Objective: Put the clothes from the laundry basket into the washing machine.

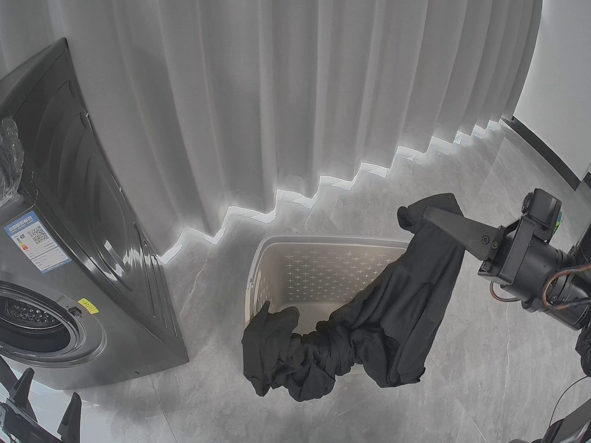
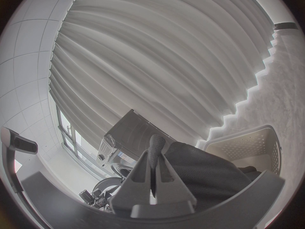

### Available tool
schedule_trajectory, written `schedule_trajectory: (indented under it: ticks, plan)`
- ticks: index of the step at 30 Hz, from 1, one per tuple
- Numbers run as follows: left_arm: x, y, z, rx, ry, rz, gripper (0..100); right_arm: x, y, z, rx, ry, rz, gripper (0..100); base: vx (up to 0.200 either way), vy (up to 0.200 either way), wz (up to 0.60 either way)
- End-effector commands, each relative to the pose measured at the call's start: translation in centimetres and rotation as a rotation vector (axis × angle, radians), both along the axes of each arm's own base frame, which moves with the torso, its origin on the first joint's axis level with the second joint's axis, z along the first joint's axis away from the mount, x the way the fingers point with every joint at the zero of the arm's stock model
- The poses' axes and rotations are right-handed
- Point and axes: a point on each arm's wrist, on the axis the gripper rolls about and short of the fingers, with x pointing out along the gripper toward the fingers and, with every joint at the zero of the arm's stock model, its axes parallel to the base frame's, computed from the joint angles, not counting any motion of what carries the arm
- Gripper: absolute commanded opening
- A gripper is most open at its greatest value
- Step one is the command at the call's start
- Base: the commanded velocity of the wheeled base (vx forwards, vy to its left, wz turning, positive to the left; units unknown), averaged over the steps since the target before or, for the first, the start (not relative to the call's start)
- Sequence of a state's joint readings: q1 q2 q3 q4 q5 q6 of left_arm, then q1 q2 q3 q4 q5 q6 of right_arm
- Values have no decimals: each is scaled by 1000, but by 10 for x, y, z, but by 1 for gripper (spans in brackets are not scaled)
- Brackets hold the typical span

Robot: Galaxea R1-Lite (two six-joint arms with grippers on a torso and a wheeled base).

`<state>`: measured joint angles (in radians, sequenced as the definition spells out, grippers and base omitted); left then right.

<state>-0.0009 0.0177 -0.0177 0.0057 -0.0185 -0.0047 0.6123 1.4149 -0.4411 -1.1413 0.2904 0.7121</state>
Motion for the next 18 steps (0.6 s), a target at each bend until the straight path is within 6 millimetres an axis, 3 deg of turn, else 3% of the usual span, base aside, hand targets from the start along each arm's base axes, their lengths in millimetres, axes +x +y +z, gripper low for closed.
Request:
schedule_trajectory:
  ticks: [1, 6, 16, 18]
  plan:
    - [0, 0, -5, 0, 0, 1, 100, -1, -1, 7, 16, -24, 1, 0, -200, 0, 0]
    - [0, 0, -5, 0, 0, -1, 100, -2, 0, 9, 20, -32, 7, 0, -200, 0, 0]
    - [0, 0, -5, -1, 0, -1, 100, 0, 1, 14, 17, -63, 7, 0, 0, 0, 0]
    - [0, 0, -5, -3, 0, -1, 100, 0, 2, 15, 14, -70, 28, 0, -200, 0, 0]
